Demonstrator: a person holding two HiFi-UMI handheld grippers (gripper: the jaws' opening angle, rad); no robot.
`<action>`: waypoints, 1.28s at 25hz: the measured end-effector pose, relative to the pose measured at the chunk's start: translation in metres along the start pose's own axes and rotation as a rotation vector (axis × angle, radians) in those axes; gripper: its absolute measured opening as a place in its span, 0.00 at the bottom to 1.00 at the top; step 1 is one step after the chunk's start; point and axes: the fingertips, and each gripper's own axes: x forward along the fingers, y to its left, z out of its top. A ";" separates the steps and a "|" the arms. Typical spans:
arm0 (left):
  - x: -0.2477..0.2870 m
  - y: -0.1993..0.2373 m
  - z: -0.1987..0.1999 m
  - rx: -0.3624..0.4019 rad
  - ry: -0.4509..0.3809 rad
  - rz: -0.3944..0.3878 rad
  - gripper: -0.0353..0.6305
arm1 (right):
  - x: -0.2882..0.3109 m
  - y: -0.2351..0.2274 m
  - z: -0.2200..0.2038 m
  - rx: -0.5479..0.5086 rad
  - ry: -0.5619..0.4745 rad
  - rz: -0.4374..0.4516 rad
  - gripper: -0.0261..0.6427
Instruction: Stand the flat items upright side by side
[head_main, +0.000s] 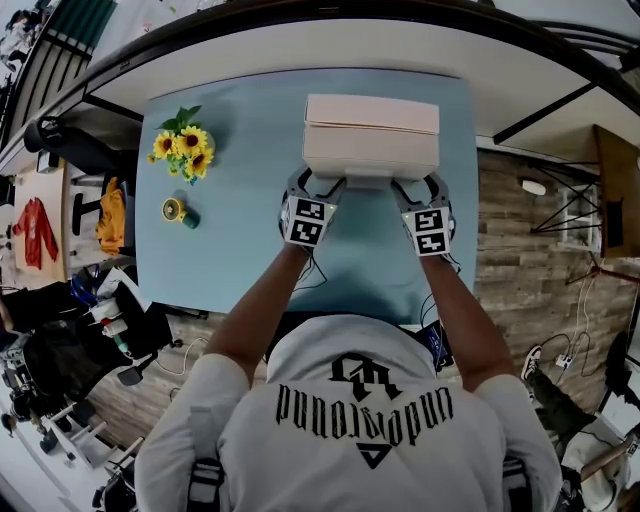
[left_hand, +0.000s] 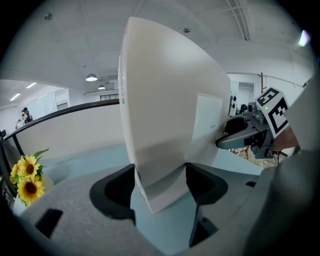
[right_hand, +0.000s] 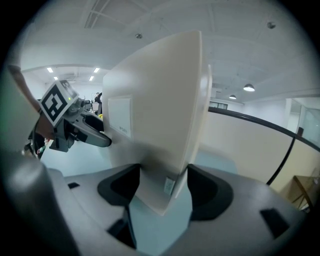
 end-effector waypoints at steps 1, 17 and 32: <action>0.000 0.000 -0.001 0.000 0.000 0.001 0.55 | 0.000 0.001 0.000 -0.002 0.001 0.001 0.49; -0.020 -0.005 0.004 0.001 -0.006 0.008 0.59 | -0.016 0.001 0.000 0.014 -0.009 0.004 0.57; -0.123 -0.018 0.034 -0.021 -0.164 0.008 0.58 | -0.100 0.037 0.024 0.045 -0.136 0.001 0.53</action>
